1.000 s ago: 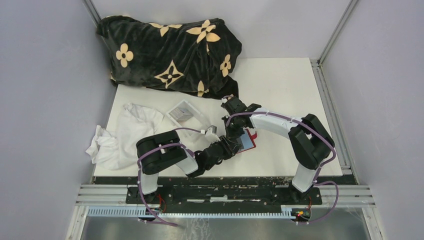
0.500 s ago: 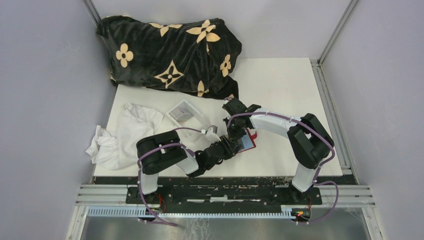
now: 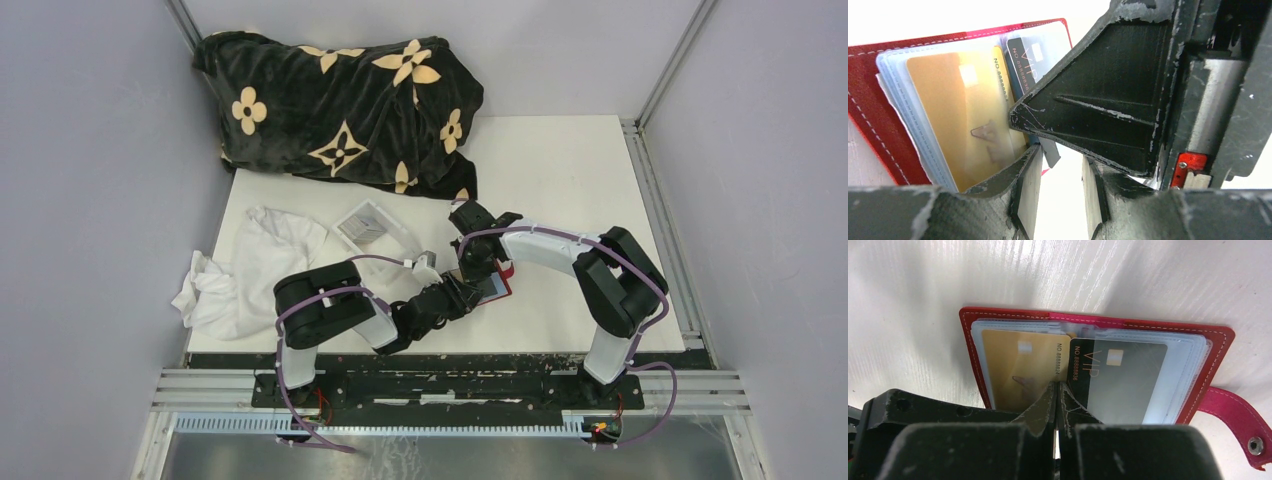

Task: Put the credit cards into the card holder
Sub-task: Insert the credit card into the card holder.

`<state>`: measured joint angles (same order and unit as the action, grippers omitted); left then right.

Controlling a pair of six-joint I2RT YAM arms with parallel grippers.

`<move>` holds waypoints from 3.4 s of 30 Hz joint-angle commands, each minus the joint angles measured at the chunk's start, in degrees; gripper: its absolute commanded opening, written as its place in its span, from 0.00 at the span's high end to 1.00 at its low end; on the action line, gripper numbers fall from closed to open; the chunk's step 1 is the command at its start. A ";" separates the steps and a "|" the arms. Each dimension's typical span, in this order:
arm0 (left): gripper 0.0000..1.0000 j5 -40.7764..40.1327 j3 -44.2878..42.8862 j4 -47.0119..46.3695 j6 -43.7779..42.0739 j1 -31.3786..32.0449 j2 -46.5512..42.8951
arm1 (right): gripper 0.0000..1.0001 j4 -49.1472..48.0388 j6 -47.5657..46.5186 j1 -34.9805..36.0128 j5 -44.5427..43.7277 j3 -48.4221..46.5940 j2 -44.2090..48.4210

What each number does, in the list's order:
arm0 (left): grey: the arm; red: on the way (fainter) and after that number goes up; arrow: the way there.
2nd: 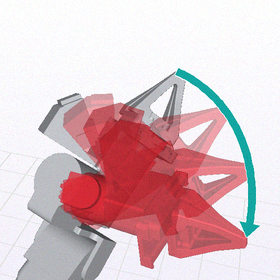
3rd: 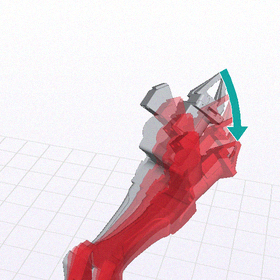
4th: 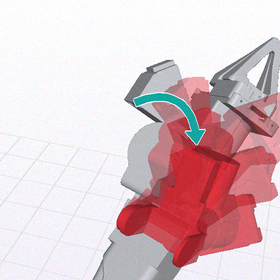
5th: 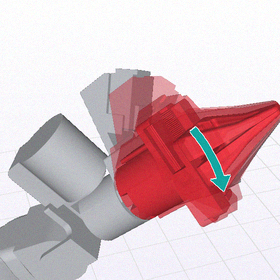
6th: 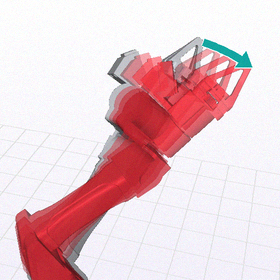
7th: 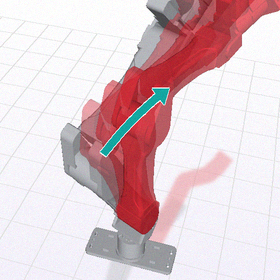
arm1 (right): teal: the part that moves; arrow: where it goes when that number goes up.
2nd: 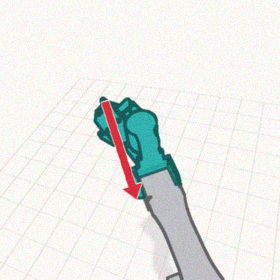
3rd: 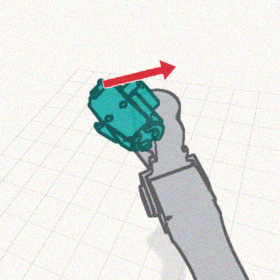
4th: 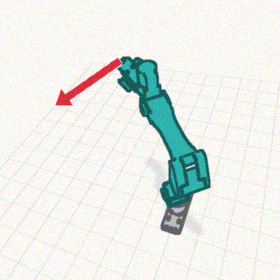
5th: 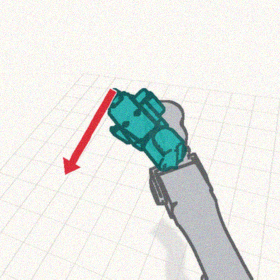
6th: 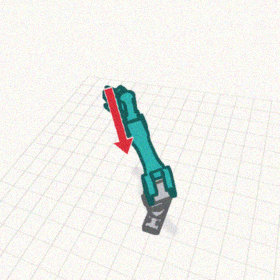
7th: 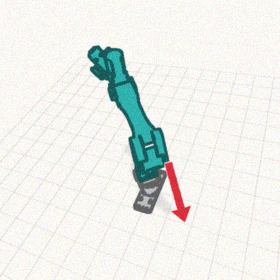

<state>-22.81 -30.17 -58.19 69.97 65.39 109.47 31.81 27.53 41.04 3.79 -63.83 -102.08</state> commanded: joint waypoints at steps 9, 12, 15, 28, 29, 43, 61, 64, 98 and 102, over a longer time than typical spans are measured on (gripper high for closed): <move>0.57 -0.78 2.28 6.87 -2.47 0.17 1.48 | 0.98 0.70 -0.98 -0.50 -3.97 0.81 -0.06; 0.57 -1.07 2.85 6.73 -2.31 0.16 1.19 | 0.98 0.73 -0.98 -1.15 -4.40 1.18 0.20; 0.57 -1.18 3.22 6.77 -2.24 0.18 0.91 | 0.98 0.75 -0.98 -1.86 -5.01 1.43 0.35; 0.57 -2.62 4.64 7.66 -1.71 0.09 0.09 | 0.98 1.76 -1.33 -2.63 -8.60 1.24 1.23; 0.57 -2.74 4.68 7.72 -1.79 0.09 0.00 | 0.98 1.84 -1.29 -2.56 -8.55 1.08 1.22; 0.53 -5.38 2.78 11.97 -10.53 -1.22 -13.13 | 0.71 2.10 -1.47 -2.62 -3.60 -7.37 2.81; 0.32 -2.14 8.12 16.53 -12.31 -5.07 -25.66 | 0.59 -8.76 -1.36 -2.63 -24.80 2.34 19.87; 0.35 -2.73 2.82 20.29 -12.25 -4.75 -24.04 | 0.62 -12.70 0.15 -2.56 -32.96 1.26 20.20; 0.31 -14.95 -1.62 -8.91 -30.46 7.72 -12.91 | 1.00 4.96 35.52 1.04 -68.07 -10.14 4.80; 0.32 -19.88 -1.32 -10.66 -29.94 7.67 -13.43 | 0.97 -5.02 26.98 1.76 -67.75 -5.39 8.90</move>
<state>-37.71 -31.55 -63.24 42.92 72.75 97.58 29.36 55.02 42.02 -59.16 -71.37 -96.97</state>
